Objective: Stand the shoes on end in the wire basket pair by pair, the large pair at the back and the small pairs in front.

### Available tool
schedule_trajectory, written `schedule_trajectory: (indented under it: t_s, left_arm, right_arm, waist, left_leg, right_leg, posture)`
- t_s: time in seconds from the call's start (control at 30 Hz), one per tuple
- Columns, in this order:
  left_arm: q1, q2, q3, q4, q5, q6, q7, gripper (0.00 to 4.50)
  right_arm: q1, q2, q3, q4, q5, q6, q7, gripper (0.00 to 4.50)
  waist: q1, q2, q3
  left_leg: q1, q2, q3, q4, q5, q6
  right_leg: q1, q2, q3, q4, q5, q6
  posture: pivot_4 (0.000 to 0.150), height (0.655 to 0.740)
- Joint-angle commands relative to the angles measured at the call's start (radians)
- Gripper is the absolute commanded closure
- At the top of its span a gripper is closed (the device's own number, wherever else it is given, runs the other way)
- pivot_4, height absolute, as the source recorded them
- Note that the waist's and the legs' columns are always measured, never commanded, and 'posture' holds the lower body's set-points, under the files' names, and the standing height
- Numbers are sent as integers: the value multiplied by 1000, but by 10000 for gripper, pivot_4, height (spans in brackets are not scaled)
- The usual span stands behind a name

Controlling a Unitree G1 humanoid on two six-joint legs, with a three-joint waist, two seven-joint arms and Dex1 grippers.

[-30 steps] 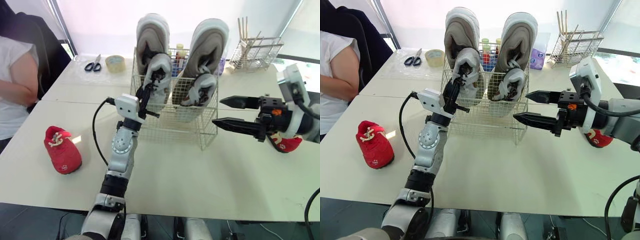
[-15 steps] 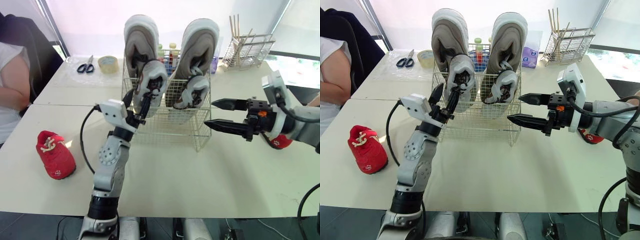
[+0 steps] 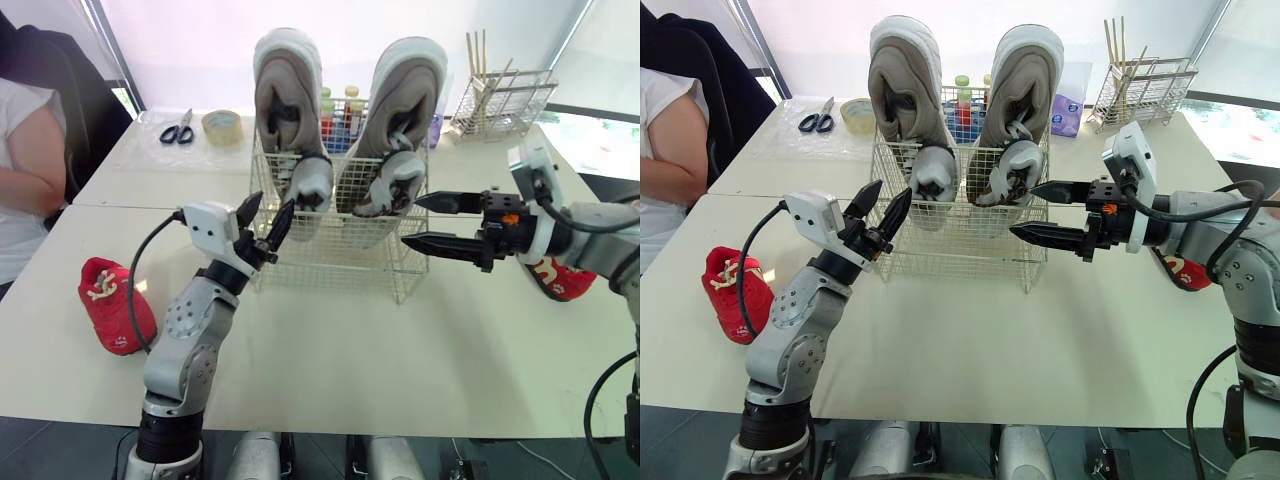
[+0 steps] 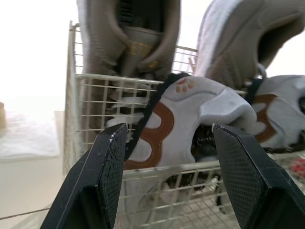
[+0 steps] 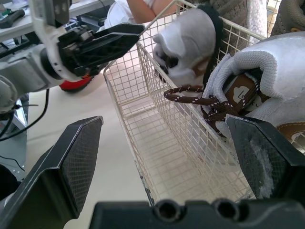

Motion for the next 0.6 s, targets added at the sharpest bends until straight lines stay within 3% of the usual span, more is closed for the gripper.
schedule_trajectory:
  t_s: [0.03,0.13,0.23,0.4,0.43,0.6]
  left_arm:
    - [-16,18,48,-84,-94,66,2,15994]
    - [-94,40,140,-93,-212,152,55,15994]
    - [-179,114,248,-105,-424,248,66,15994]
    - [-189,348,381,-100,-868,413,20,152]
    - [-162,393,390,-98,-949,444,4,152]
    - [-58,556,374,-142,-1003,505,-90,152]
  right_arm:
    - [-20,-2,-19,-3,-9,-17,12,0]
    - [-7,-7,-30,8,-19,-18,13,0]
    - [-12,-12,-87,35,3,-3,-3,0]
    - [24,-110,-184,147,-37,8,15,0]
    - [48,-122,-204,174,-47,9,15,0]
    - [208,-104,-308,276,-154,-71,-61,0]
  waist:
    - [1,0,0]
    - [2,0,0]
    - [1,0,0]
    - [-1,1,1]
    - [-1,1,1]
    - [3,1,1]
  left_leg:
    - [0,0,0,0,0,0]
    - [0,0,0,0,0,0]
    - [0,0,0,0,0,0]
    - [-1,0,0,-1,0,0]
    - [0,0,0,-1,0,0]
    - [1,-1,0,-1,0,-1]
  right_leg:
    - [0,0,0,0,0,0]
    - [0,0,0,0,0,0]
    - [0,0,0,0,0,0]
    - [0,0,0,-1,2,3]
    - [1,0,0,-2,2,3]
    - [3,0,-1,-5,0,1]
  posture:
    - [1500,7352]
    - [1500,7352]
    - [1500,7352]
    - [1500,7352]
    - [1500,7352]
    - [1500,7352]
